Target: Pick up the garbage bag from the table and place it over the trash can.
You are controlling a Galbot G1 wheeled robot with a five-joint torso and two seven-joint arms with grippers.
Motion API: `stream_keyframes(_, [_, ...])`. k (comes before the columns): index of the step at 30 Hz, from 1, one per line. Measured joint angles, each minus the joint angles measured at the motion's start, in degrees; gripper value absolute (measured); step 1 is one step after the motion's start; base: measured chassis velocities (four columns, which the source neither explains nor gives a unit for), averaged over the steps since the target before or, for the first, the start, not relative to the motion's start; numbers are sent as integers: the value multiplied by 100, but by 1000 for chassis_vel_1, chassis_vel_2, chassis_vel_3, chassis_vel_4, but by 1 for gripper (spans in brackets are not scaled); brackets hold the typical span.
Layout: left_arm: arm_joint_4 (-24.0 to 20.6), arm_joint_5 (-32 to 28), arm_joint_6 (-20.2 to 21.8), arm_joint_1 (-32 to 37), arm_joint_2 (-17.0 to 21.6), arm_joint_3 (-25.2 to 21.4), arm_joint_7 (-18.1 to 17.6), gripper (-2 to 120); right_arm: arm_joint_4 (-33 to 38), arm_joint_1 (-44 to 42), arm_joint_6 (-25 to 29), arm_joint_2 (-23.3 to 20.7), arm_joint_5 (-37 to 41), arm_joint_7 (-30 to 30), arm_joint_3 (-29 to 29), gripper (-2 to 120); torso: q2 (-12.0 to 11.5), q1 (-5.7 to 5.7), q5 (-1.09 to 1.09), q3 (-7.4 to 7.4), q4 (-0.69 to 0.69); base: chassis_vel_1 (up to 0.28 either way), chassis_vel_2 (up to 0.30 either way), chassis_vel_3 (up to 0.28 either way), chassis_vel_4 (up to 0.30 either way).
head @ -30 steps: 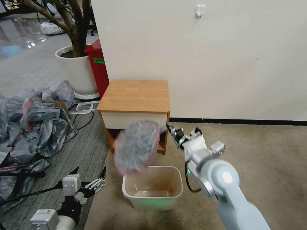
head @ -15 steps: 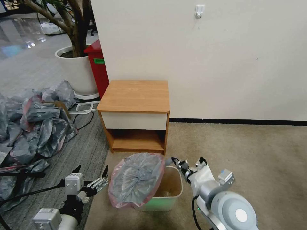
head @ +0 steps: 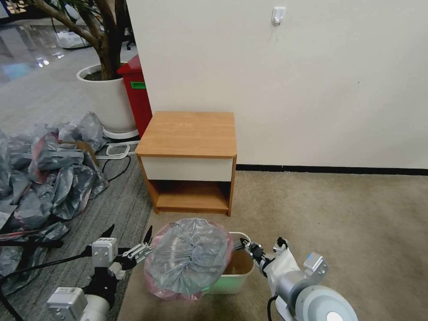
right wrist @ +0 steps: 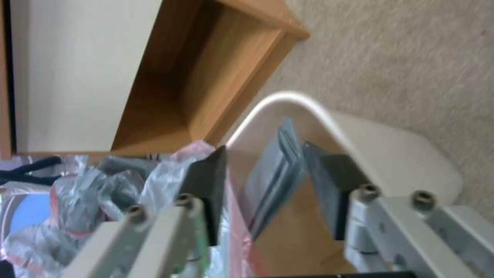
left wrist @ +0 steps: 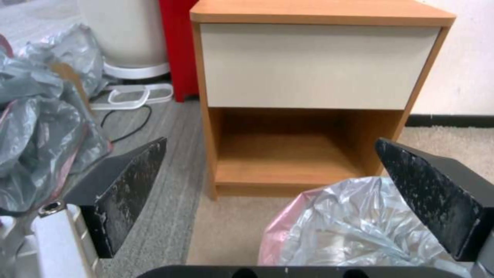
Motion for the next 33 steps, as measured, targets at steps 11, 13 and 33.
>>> stream_keyframes(11, [5, 172, 26, -94, 20, 224, 26, 100, 194, -274, -57, -6, 5, 5, 458, 82, 0, 0, 0, 0, 0, 0, 0, 0, 0])
stream_keyframes(13, [76, 221, 62, -121, 47, 325, 75, 100, 318, -358, -113, -8, 6, -19, 652, 92, 0, 0, 0, 0, 0, 0, 0, 0, 0])
stream_keyframes(33, [1327, 405, 877, -1314, 600, 1379, -357, 100, 984, -619, -344, 38, -2290, -1296, 1008, 100, 0, 0, 0, 1, 0, 0, 0, 0, 0])
